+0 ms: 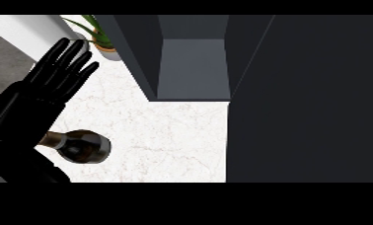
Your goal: Pick up the wine, place it into the cabinet and close the cabinet
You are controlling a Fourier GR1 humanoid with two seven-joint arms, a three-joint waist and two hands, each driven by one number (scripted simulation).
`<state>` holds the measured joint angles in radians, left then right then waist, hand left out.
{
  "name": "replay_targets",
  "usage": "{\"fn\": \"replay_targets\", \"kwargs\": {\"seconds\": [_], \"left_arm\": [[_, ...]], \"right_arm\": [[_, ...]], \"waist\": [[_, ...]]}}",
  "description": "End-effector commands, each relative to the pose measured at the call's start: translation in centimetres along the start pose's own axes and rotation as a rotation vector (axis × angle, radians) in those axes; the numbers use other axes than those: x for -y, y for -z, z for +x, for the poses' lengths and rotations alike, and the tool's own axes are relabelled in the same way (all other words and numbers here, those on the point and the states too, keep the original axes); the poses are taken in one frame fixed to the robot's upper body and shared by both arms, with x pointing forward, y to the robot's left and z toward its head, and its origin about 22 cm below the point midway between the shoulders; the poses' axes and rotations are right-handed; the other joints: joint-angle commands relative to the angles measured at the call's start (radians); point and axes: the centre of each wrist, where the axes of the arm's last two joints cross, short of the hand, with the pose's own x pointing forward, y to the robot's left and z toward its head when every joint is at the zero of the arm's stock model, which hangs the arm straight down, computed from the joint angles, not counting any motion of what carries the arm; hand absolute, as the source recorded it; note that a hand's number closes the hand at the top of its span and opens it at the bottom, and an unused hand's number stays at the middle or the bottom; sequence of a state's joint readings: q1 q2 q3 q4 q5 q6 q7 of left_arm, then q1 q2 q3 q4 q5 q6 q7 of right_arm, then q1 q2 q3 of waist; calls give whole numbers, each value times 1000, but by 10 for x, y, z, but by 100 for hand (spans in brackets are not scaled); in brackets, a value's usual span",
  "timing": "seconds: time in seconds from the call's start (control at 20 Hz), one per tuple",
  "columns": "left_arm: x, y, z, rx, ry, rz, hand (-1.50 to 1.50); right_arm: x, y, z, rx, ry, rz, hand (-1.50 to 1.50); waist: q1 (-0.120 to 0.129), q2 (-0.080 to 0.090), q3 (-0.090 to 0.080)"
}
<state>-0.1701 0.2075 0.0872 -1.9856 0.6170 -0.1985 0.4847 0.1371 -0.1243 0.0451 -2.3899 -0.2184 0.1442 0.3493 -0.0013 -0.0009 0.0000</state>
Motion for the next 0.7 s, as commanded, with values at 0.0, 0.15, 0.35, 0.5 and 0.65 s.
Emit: {"fn": "replay_targets", "kwargs": {"seconds": [0.0,0.15,0.35,0.5,0.65], "left_arm": [[5,-2,-12,-2,1,26,-150],[-5,-2,10,-15,16,32,-150],[-8,-30,5,-36,40,55,-150],[-30,-10,3,-39,63,86,-150],[-35,-36,-16,-80,87,124,-150]], "right_arm": [[-1,12,9,7,11,13,-150],[-5,-16,-4,-16,12,13,-150],[-11,0,10,10,24,-10,-150],[-10,11,-1,19,-5,1,-150],[-3,-12,16,16,-10,22,-150]], "waist": [[1,1,0],[-4,0,0],[3,0,0],[0,1,0],[-2,0,0]]}}
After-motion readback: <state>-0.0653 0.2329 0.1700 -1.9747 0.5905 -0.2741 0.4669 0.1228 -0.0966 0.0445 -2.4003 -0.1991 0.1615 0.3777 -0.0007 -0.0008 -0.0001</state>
